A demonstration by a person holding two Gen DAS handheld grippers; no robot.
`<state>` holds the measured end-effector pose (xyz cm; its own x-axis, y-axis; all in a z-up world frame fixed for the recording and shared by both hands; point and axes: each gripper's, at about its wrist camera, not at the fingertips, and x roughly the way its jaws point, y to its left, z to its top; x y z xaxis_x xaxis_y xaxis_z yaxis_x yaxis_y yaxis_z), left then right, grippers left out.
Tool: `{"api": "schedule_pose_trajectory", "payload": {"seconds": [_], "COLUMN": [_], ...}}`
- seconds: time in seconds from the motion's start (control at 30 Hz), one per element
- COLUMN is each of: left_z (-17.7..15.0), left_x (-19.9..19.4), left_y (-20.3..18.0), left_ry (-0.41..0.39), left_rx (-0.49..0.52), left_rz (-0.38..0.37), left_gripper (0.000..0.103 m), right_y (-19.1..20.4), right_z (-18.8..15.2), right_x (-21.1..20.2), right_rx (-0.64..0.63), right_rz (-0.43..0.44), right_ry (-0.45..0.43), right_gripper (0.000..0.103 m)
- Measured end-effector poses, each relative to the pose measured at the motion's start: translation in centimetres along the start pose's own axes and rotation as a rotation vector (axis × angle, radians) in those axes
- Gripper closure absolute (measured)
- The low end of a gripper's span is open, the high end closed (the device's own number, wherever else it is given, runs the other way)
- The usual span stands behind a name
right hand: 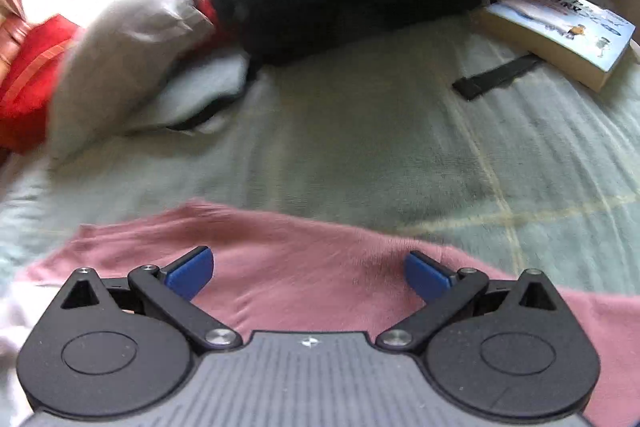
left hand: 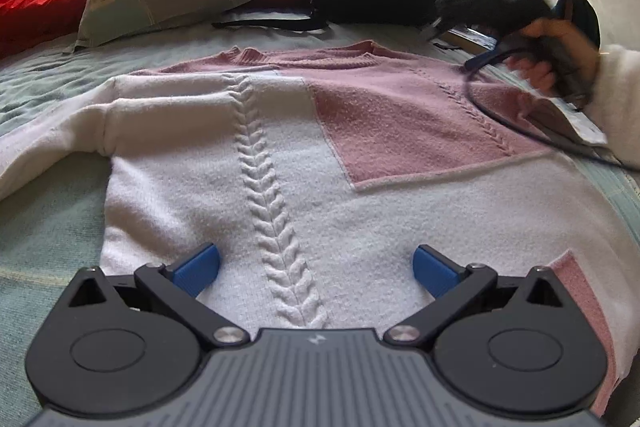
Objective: Fold clothes
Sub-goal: 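Roll the right gripper and reach toward the white sleeve cuff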
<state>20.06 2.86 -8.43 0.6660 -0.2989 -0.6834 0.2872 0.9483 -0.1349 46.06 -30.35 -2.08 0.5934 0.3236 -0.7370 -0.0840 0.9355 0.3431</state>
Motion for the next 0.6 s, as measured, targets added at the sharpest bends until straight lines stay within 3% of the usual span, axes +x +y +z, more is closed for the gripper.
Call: {"api": "schedule_pose_trajectory", "payload": {"seconds": [0.1, 0.17, 0.37, 0.47, 0.6], "left_z": [0.0, 0.1, -0.2, -0.3, -0.2], "left_x": [0.1, 0.1, -0.1, -0.3, -0.2], "left_y": [-0.1, -0.2, 0.0, 0.2, 0.1], "left_ry": [0.0, 0.002, 0.003, 0.001, 0.004], "left_rx": [0.003, 0.007, 0.0, -0.002, -0.005], "left_rz": [0.006, 0.011, 0.011, 0.003, 0.009], "left_gripper": [0.001, 0.001, 0.001, 0.001, 0.001], "right_y": [1.0, 1.3, -0.2, -1.1, -2.2], "right_z": [-1.8, -3.0, -4.0, -4.4, -4.9], "right_x": [-3.1, -3.5, -4.0, -4.3, -4.6], "right_rx": [0.011, 0.014, 0.049, 0.066, 0.089], "right_rz": [0.152, 0.206, 0.179, 0.163, 0.142], "right_ry": [0.026, 0.074, 0.074, 0.069, 0.062], "right_gripper": [0.0, 0.0, 0.003, 0.013, 0.004]}}
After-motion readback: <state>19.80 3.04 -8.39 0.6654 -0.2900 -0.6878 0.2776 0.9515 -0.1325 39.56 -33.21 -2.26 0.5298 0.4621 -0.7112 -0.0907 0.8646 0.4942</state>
